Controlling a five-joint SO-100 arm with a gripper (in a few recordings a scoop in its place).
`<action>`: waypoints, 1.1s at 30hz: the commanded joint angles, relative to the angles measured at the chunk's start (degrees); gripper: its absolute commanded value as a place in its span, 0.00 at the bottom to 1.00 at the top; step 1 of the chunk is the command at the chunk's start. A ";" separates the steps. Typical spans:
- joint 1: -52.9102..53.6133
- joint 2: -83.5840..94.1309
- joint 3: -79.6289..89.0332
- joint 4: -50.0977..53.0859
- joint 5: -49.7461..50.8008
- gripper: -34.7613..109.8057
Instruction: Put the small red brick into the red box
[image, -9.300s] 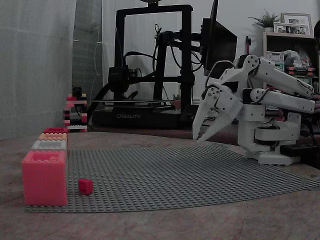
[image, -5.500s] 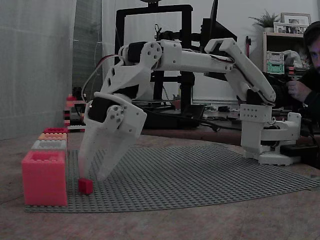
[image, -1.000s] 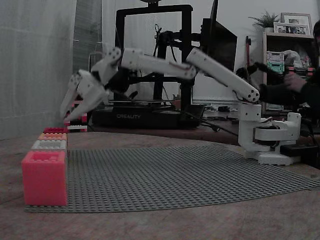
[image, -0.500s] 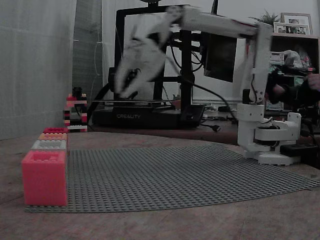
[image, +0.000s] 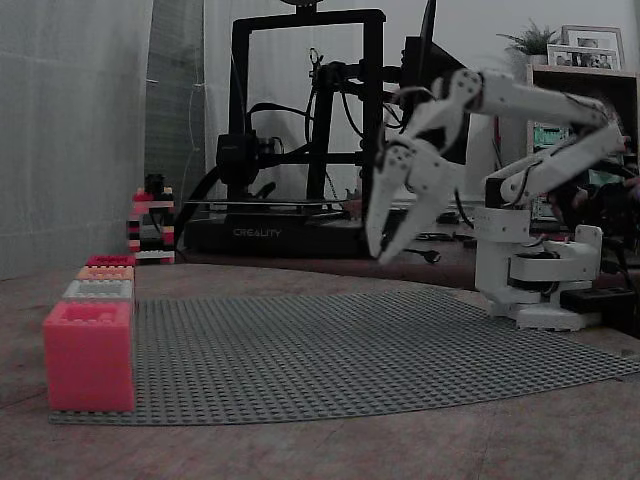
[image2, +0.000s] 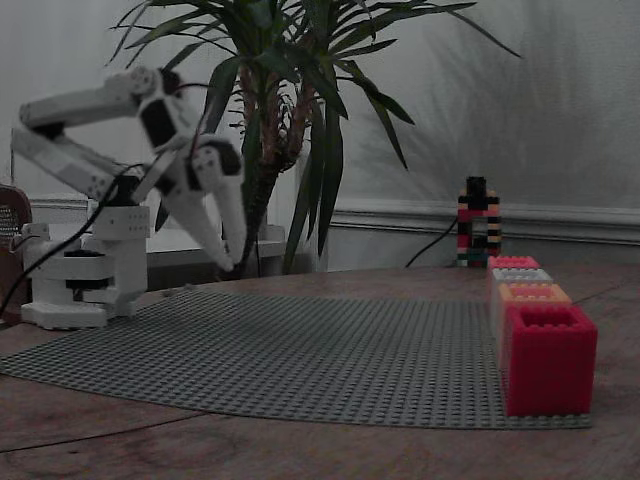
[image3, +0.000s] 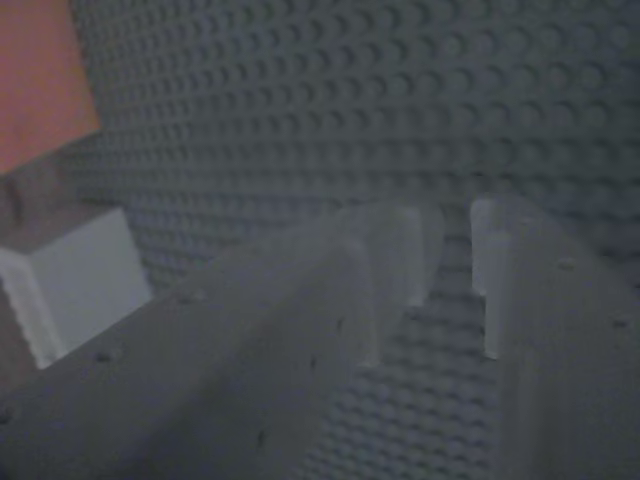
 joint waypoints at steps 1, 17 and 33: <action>-1.05 9.93 3.69 1.93 -0.09 0.24; -2.37 27.77 11.16 7.47 4.04 0.24; -2.37 27.77 16.44 6.68 6.15 0.24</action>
